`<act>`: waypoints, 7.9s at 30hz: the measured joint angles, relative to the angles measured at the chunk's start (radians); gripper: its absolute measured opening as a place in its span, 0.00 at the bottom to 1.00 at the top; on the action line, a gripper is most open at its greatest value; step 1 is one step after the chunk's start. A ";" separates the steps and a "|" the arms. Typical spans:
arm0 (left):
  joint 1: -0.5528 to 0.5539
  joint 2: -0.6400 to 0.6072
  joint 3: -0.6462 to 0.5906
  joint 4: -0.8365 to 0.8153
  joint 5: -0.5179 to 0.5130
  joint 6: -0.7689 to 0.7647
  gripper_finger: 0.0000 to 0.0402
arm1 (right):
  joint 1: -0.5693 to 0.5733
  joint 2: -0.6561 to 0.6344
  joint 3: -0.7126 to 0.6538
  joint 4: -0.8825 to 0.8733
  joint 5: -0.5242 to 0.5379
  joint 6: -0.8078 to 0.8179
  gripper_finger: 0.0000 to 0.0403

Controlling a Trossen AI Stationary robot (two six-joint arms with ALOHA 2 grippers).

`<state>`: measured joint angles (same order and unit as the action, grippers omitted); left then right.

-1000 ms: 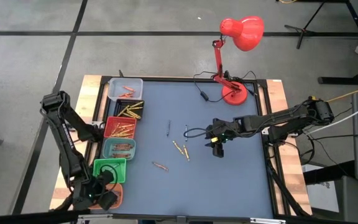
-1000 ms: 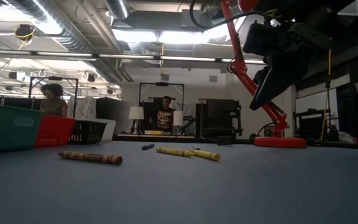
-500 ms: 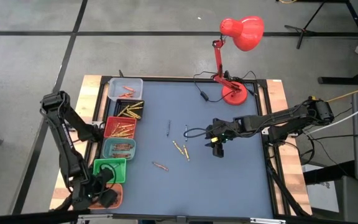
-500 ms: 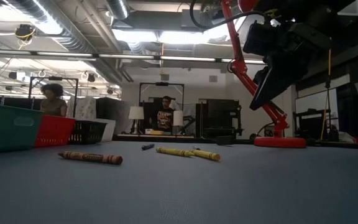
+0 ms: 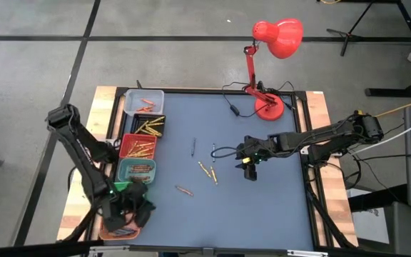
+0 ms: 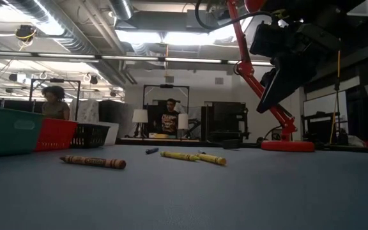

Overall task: Sort crayons
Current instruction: Put the brown crayon into the blue bin, then put the violet crayon into the light orange bin

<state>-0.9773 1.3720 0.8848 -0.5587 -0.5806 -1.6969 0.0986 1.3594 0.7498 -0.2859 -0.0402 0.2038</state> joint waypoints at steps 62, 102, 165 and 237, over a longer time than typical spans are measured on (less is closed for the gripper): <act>0.536 0.384 -0.001 0.329 0.388 1.232 0.02 | 0.000 0.000 0.000 0.001 0.000 0.000 0.42; 0.351 -0.147 0.000 -0.611 0.470 0.607 0.03 | 0.000 0.000 0.000 0.002 0.000 0.000 0.42; 0.845 0.243 0.002 0.379 -0.107 0.966 0.29 | 0.000 0.000 0.000 0.002 0.000 0.000 0.42; 0.404 0.064 0.001 0.408 0.683 0.579 0.01 | 0.000 0.000 0.000 0.000 0.067 -0.007 0.42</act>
<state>-0.5737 1.4361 0.8856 -0.1509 0.1025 -1.1184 0.0986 1.3594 0.7502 -0.2859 0.0269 0.1970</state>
